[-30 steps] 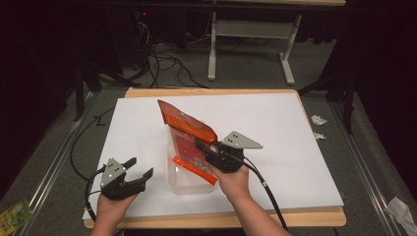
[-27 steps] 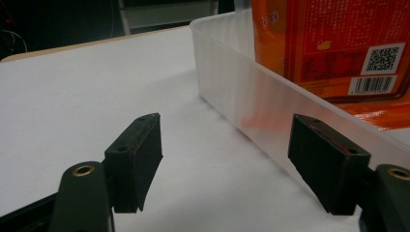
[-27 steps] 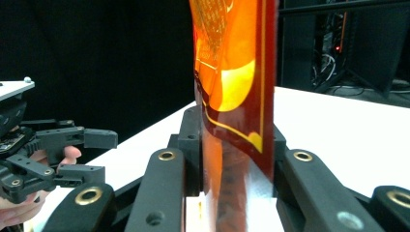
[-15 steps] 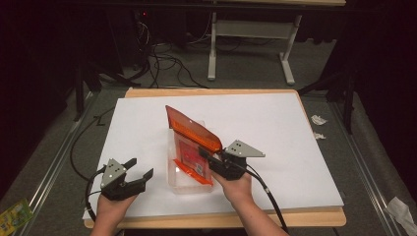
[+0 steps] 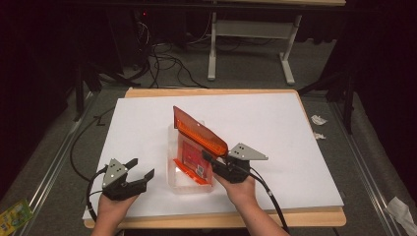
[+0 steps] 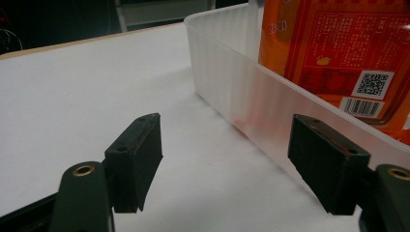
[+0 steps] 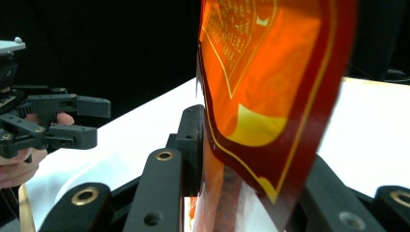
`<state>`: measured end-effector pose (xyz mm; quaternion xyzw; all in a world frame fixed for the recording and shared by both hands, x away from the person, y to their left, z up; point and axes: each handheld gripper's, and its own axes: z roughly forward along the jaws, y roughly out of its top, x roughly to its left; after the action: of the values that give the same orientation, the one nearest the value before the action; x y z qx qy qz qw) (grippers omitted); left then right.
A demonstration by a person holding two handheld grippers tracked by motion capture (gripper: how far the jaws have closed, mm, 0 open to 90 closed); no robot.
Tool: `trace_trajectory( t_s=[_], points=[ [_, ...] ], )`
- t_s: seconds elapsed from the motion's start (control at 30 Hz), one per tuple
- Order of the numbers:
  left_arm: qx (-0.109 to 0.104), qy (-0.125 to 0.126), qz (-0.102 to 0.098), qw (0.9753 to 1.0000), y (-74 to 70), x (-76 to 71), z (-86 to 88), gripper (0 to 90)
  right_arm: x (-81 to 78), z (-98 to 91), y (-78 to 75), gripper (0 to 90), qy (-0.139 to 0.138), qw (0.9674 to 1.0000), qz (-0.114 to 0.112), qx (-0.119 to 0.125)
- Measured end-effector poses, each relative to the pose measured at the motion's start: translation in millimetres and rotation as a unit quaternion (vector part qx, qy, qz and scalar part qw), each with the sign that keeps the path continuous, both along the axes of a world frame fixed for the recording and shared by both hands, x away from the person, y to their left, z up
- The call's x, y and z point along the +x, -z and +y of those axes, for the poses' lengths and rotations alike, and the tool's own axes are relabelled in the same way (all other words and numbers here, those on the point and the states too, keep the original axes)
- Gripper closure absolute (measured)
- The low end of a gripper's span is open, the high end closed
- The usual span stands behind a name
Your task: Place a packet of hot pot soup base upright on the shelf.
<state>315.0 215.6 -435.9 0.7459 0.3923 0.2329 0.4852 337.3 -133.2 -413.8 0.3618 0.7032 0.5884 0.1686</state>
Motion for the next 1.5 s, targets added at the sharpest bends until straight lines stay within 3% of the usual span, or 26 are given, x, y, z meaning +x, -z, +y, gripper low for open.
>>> trace_trajectory(
  t_s=[0.27,0.5,0.77,1.13,1.5],
  points=[
    [-0.002,0.001,0.0,1.0,-0.3,0.1,0.4,28.5,2.8,-0.6,-6.2,51.5,-0.017,0.9996,0.01,-0.018],
    [-0.004,0.0,-0.001,1.0,-0.4,-0.2,0.5,28.5,4.7,-2.7,-10.5,40.4,-0.025,0.9992,0.017,-0.024],
    [-0.008,0.002,-0.001,1.0,-0.6,-0.4,0.6,28.5,2.0,-8.1,-17.7,24.5,-0.018,0.9994,0.001,-0.029],
    [-0.017,0.005,0.002,0.9998,-0.7,-1.4,1.0,28.0,-4.1,-26.5,-27.0,16.8,-0.013,0.9993,0.005,-0.035],
    [-0.018,0.0,0.005,0.9998,-0.2,-2.4,1.5,26.6,-20.4,-74.5,-35.2,15.4,0.017,0.9991,-0.011,-0.037]
  ],
)
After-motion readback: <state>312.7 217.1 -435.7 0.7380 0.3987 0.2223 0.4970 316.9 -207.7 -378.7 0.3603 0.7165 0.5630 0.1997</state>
